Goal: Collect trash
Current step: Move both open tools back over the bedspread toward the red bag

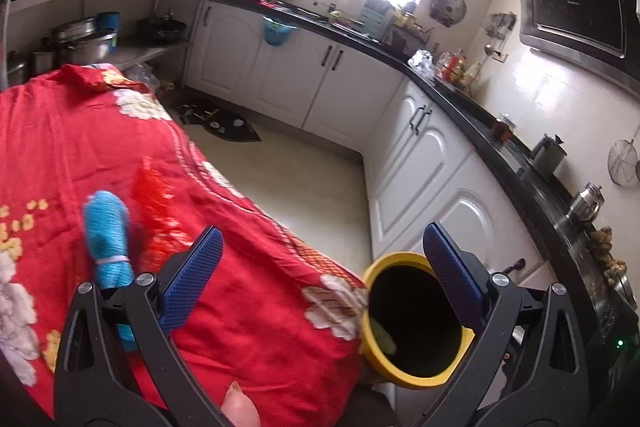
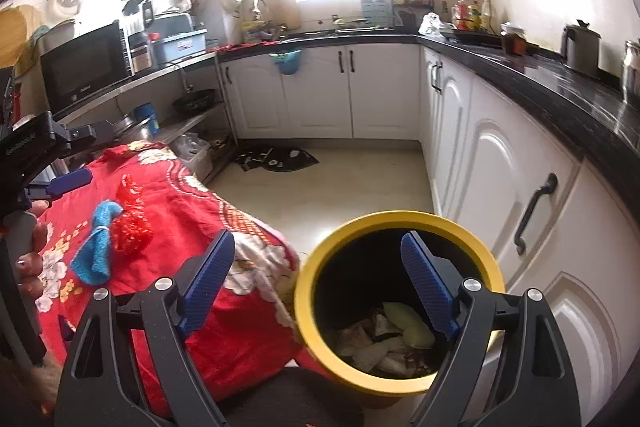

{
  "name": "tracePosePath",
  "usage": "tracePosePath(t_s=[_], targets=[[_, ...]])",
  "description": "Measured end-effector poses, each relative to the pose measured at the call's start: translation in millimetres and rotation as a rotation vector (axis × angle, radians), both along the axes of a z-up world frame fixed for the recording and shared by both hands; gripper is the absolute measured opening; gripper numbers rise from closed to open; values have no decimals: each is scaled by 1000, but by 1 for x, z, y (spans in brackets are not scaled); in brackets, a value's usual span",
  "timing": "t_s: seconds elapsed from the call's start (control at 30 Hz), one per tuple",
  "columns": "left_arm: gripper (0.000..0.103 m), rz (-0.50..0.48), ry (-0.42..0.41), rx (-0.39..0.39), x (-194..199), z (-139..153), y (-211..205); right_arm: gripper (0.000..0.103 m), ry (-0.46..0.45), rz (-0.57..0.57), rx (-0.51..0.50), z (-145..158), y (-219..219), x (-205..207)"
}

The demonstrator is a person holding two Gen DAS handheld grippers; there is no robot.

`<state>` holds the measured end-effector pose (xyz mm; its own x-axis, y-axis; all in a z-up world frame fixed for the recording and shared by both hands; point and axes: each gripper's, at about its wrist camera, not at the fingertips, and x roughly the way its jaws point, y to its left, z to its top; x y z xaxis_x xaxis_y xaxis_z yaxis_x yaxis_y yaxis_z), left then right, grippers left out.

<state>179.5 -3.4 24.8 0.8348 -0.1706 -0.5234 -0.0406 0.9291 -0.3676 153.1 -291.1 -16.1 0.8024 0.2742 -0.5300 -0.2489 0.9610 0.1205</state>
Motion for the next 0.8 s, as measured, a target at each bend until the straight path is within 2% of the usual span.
tracePosePath(t_s=[0.8], targets=[[92,187,48,30,-37,-12,102,83,7,240,-52,5,105,3]])
